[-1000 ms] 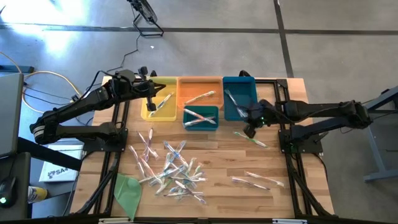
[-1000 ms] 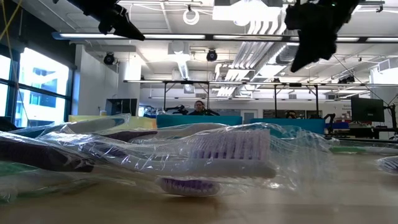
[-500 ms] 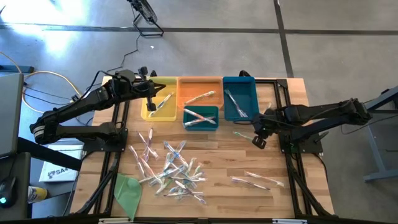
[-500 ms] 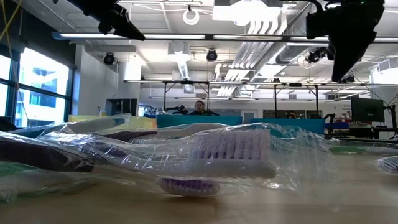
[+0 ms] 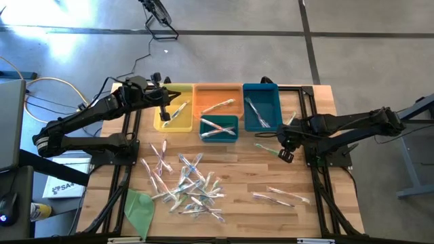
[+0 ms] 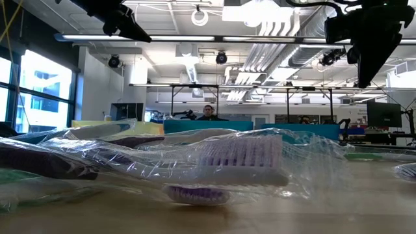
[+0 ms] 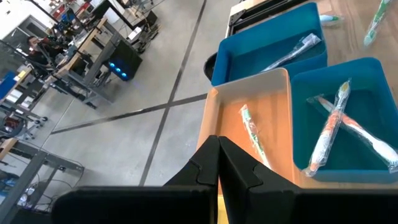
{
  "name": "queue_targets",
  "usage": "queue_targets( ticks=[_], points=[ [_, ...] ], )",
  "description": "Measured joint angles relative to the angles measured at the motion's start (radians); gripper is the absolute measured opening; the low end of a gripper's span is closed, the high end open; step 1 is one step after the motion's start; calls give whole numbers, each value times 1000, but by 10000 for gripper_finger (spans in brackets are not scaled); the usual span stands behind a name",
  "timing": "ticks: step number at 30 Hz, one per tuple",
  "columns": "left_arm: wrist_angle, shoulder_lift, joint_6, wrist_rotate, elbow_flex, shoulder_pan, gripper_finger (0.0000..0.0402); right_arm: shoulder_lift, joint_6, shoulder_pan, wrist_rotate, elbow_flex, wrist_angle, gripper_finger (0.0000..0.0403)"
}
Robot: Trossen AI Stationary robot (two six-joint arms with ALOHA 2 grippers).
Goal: Pick & Place Toothbrushes
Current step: Put the green toothbrush into the orange bin
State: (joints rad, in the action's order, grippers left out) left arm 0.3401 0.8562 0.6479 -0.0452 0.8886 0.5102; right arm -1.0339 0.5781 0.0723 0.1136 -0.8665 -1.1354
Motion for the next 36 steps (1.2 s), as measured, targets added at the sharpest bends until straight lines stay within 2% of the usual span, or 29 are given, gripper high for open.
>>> queue_targets(
  ticks=[8, 17, 20, 36],
  points=[
    [0, 0, 0, 0, 0, 0, 0, -5, -14, 0, 8, 0, -28, 16],
    [0, 0, 0, 0, 0, 0, 0, -5, -2, 0, -2, 0, -22, 128],
    [0, 0, 0, 0, 0, 0, 0, -5, -1, 0, 7, 0, -21, 149],
    [0, 0, -2, 0, 0, 0, 0, -6, 5, 0, -44, 221, 184, 155]
  ],
)
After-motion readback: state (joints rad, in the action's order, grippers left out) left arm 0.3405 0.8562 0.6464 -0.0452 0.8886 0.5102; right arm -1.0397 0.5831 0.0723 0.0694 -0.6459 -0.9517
